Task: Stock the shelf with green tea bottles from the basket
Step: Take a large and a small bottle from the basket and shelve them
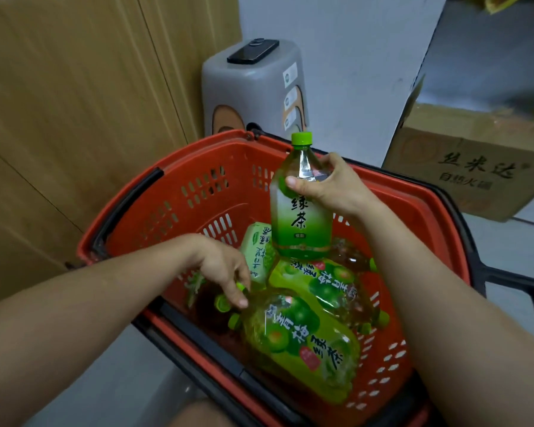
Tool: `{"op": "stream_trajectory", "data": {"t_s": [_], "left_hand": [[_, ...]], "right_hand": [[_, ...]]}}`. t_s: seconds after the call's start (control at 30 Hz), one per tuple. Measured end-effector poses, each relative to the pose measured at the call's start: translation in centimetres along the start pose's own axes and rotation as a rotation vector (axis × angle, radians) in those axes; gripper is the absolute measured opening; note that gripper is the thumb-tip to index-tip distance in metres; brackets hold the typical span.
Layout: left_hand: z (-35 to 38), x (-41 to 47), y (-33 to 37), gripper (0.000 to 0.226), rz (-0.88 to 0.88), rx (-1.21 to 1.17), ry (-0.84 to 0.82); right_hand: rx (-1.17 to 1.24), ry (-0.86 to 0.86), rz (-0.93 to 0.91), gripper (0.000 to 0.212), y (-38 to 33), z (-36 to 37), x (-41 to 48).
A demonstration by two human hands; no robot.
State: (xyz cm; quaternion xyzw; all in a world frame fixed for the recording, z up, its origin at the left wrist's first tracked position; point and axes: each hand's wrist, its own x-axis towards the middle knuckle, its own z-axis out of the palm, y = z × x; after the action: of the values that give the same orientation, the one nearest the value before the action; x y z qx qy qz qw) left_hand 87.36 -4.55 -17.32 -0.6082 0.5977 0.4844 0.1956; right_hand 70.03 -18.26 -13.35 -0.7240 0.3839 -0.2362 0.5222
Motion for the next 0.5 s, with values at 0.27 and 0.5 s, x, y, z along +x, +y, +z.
{"op": "stream_trajectory", "data": {"t_s": [0.27,0.5], "left_hand": [[1.1,-5.7,2.9,0.06,0.203,0.103,0.654],[1.4,-16.6,-0.3,0.045,0.129,0.028,1.136]], "right_hand": [[-0.039,-0.039,-0.082,0.082,-1.2,1.2,-1.2],[-0.072,-0.053,-0.153,0.097,-3.7,2.6,-3.3]]}}
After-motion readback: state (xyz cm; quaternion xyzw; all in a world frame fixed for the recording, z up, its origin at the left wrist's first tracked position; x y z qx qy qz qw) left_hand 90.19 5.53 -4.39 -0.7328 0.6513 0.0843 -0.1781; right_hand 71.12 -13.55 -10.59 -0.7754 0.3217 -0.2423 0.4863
